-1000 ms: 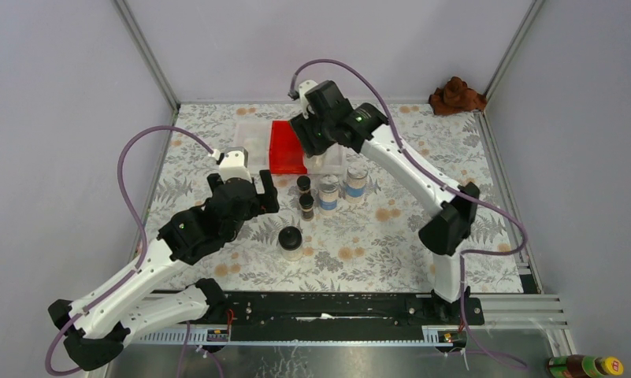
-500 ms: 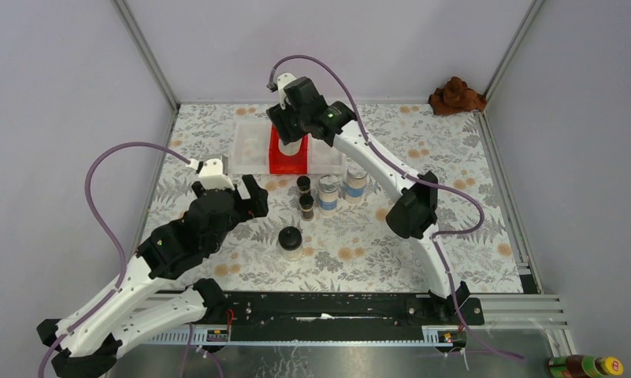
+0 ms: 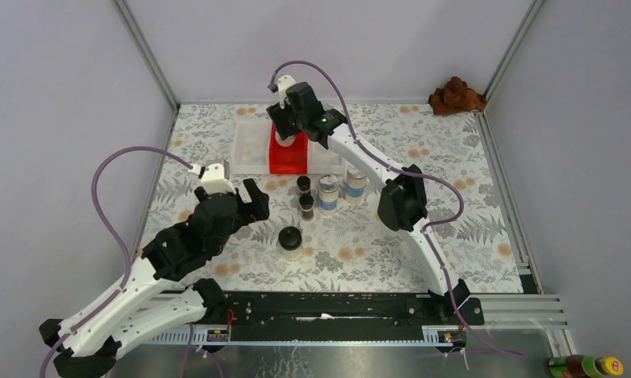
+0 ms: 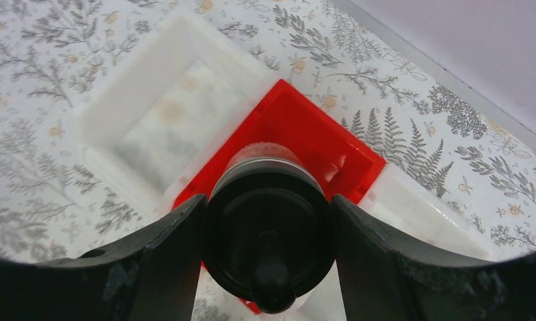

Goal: Organize the condiment bottles
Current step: Place the bottle in the storage box.

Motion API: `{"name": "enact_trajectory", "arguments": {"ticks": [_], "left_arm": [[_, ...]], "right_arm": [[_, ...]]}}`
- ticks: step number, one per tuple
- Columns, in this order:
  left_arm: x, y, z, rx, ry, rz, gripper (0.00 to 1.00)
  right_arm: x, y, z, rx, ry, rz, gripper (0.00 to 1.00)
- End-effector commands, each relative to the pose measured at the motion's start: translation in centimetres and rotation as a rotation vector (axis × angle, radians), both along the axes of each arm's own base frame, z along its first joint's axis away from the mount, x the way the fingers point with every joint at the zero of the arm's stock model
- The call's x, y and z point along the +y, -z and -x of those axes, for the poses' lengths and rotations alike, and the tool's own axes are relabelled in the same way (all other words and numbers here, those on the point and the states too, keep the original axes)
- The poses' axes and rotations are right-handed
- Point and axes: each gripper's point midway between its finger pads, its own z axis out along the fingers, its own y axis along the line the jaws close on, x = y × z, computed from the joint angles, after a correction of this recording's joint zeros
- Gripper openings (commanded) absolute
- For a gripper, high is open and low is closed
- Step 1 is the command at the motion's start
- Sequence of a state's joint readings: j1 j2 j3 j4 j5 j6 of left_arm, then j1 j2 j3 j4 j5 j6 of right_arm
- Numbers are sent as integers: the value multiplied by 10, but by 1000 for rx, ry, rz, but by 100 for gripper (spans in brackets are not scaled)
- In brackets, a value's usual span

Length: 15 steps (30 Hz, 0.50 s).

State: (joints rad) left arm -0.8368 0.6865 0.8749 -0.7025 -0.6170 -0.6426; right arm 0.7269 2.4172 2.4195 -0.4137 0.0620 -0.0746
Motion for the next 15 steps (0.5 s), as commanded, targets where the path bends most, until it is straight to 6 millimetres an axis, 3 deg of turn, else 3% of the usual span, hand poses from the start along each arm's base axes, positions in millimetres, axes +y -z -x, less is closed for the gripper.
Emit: {"name": "enact_trajectory", "arguments": {"ticks": [1,15], "left_arm": [[-5,-11,-3,-52,11,50,98],[-10,-16,-6,-90,43,53,98]], "right_arm": [[-1,-42,-37,-150,32,-99,0],[-6,-10,-63,-138,41,-109,0]]}}
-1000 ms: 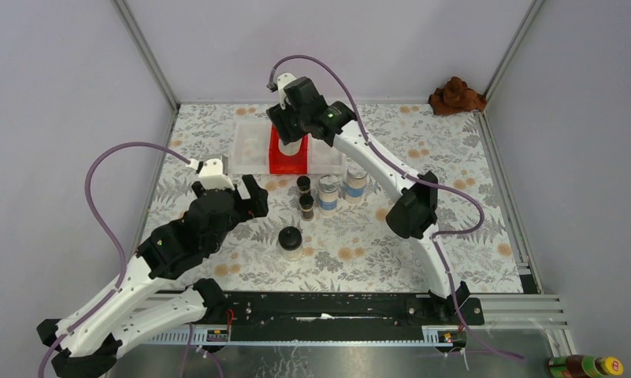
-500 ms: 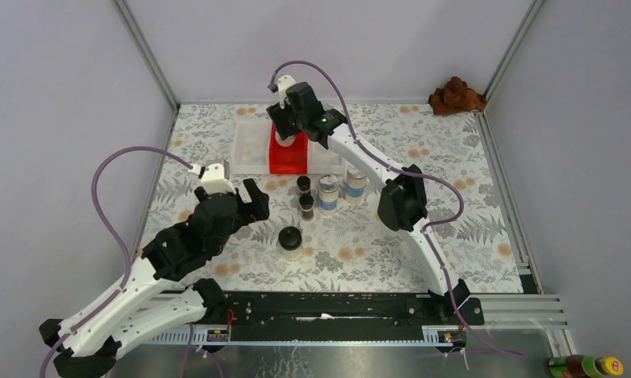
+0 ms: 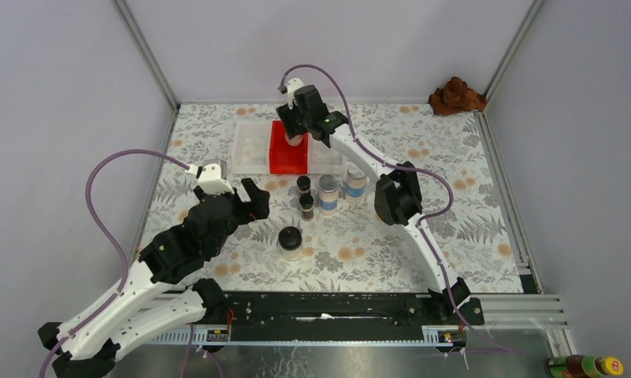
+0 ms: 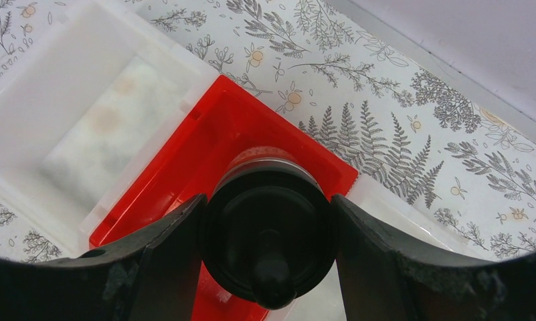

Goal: Organize the condiment bottles
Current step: Place the bottle in the storage box.

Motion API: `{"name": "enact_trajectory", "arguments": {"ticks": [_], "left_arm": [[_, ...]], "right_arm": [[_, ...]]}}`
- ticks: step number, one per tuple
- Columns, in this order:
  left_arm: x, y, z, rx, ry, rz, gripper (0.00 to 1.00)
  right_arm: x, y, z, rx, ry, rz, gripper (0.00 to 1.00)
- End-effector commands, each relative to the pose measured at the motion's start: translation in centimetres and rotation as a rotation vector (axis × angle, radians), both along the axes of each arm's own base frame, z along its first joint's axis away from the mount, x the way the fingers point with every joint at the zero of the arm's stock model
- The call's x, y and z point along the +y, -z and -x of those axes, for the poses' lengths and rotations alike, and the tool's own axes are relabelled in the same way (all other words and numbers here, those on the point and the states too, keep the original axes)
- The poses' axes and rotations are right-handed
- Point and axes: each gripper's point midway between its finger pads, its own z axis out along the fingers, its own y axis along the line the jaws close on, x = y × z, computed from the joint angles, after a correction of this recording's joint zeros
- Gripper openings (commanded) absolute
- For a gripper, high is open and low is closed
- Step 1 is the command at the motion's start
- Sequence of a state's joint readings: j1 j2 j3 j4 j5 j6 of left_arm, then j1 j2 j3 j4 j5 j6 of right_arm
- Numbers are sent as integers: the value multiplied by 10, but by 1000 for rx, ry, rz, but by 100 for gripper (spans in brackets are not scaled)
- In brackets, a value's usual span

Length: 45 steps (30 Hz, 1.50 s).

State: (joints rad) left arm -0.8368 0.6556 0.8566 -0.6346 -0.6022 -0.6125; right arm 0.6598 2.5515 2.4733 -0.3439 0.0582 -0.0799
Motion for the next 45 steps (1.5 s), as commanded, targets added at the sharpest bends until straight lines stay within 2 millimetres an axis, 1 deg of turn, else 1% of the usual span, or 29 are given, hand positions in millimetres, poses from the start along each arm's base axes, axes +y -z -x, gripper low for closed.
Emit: {"name": "enact_trajectory", "arguments": {"ticks": [1,11,21,24,26,27,30,33,35,39,43,45], "left_arm": [[-6,-5,-4,-38,21,16,98],[-15,1,-6,-29,51,9,98],[-17,7,-6,-18,52,17,99],[-17,9,-5,-16,55,24,99],[-17,13,-4,-12,52,24,99],[-16,14,-4,-9,52,23,99],[-16,16,-4,-10,52,23,99],[-16,19,-4,-9,52,18,99],[-16,20,-4,-6,52,17,99],[-16,20,-4,-7,49,15,99],[-14,20,-3,-5,47,19,99],[-14,20,-2,-3,45,22,99]], "right_arm": [[14,-59,-18,-149,-21,-115,0],[15,-46,-21,-130,-26,-116,0],[16,-33,-19,-110,-37,-106,0],[17,-27,-19,-101,-42,-102,3],[19,-24,-18,-96,-44,-101,8],[18,-22,-19,-94,-42,-99,12],[20,-20,-19,-95,-46,-97,34],[21,-19,-19,-96,-46,-98,51],[24,-18,-17,-89,-69,-106,66],[26,-20,-16,-92,-77,-111,87],[29,-24,-14,-94,-93,-122,95],[31,-28,-12,-98,-97,-127,96]]}}
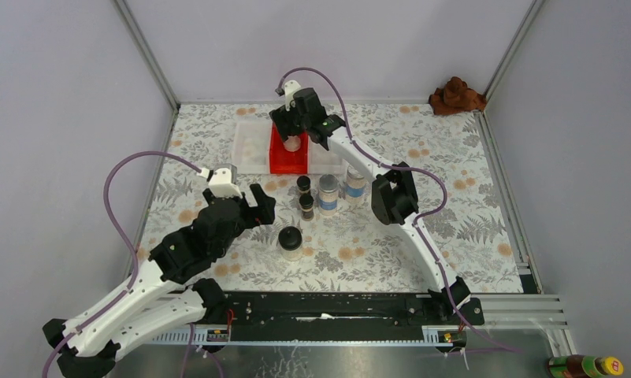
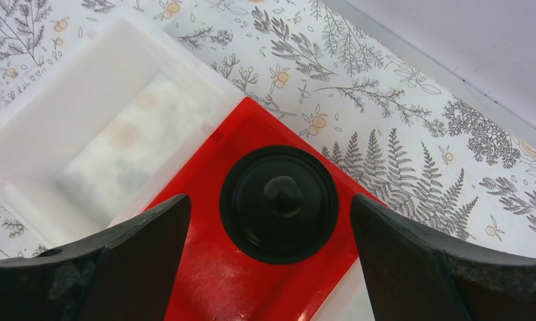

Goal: Organize the condiment bottles
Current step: Place the bottle in the storage box, then pick up the bottle from the center of the board.

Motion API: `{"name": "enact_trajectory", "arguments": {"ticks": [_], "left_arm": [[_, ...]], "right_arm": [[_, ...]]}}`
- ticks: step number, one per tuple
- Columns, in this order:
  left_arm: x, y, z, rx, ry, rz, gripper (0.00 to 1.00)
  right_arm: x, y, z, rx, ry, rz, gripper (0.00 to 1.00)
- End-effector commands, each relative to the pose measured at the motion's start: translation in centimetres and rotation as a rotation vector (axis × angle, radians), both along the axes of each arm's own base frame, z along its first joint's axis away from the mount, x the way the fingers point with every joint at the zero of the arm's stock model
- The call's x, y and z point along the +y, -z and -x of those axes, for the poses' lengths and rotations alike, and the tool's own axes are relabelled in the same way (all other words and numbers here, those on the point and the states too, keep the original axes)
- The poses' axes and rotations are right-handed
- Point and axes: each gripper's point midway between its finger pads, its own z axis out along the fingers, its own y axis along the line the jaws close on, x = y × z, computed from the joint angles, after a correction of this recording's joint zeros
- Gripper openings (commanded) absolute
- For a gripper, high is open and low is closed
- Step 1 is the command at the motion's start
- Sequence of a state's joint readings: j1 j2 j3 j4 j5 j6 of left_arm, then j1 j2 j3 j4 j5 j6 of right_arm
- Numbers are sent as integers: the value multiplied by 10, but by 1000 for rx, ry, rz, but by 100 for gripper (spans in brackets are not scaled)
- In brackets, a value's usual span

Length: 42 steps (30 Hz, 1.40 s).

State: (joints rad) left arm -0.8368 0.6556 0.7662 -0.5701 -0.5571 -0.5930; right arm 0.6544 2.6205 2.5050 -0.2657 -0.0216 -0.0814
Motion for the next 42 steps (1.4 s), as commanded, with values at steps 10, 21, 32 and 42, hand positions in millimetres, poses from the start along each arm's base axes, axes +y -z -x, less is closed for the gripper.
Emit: {"name": "enact_trajectory", "arguments": {"ticks": [10,21,32,42], "left_arm": [[-1,-18,-1,-45,4,34,99],[-27,0,17,65,172,32,99],[-46,18,38,202,332,-20,99],[-54,44,40,305,342,-144,99]], "right_arm": [[2,-108,1,-170,-11,-96,97],[-94,-219,52,-187,293,-44,100],[-210,-208,148,-34,609,50,100],[-247,-153,192,63,666,67,100]]}}
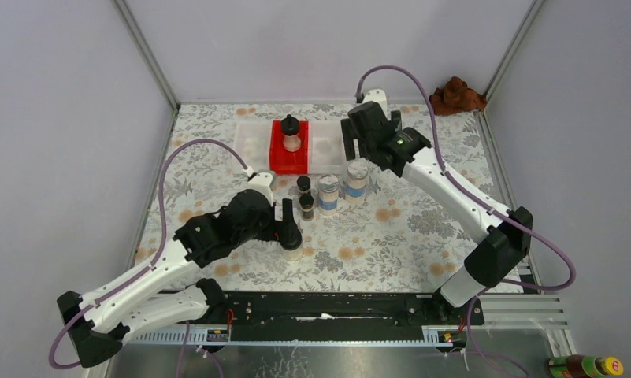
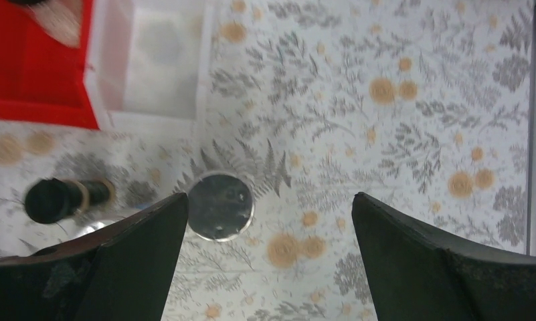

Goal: Organize the condiment bottles
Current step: Pick up the bottle from the center of the board.

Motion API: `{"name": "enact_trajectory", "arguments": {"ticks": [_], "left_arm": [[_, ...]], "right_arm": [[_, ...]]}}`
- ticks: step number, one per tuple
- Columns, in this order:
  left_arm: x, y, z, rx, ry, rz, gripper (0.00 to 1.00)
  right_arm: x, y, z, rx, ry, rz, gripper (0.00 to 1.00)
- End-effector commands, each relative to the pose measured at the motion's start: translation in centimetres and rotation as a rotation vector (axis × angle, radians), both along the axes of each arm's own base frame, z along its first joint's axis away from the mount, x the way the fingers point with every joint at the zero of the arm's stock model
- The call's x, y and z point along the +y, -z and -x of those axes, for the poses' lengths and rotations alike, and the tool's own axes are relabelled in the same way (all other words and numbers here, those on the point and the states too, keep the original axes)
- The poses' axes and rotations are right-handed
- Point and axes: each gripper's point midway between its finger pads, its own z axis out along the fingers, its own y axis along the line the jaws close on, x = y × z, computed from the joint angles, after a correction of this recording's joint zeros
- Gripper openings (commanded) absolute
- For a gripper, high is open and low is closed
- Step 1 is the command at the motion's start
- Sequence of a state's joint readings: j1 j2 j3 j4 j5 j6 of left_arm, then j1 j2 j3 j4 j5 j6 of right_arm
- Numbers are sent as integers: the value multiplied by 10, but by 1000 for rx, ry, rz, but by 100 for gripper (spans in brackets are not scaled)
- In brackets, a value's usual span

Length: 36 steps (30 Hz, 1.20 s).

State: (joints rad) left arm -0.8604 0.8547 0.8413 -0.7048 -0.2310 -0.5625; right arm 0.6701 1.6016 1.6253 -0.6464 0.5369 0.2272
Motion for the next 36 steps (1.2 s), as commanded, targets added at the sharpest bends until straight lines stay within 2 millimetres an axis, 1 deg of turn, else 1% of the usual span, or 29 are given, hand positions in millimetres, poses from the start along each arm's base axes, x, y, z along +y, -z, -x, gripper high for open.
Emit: {"name": "enact_trajectory", "arguments": {"ticks": [1,4,9,16,27,36], "left_arm": [[-4,-2,6,13,44,-54,99],[-10,3,10,32,56,-64,99],[-19,10,18,62,89,-89,99],[-19,17,24,89,99,-153,99],[-12,36,18,114,52,-260,99],[-23,43,9,124,60,-318,99]], "right_arm": [[-18,-14,16,-37,58,-69,100],[-26,-9,19,-26,62,-65,100],[-35,-8,22,-21,62,-77,100],[-42,-1,27,-3,63,-83,100],[-42,-1,32,-1,51,-101,100],[-46,-5,35,-4,58,-104,100]]}}
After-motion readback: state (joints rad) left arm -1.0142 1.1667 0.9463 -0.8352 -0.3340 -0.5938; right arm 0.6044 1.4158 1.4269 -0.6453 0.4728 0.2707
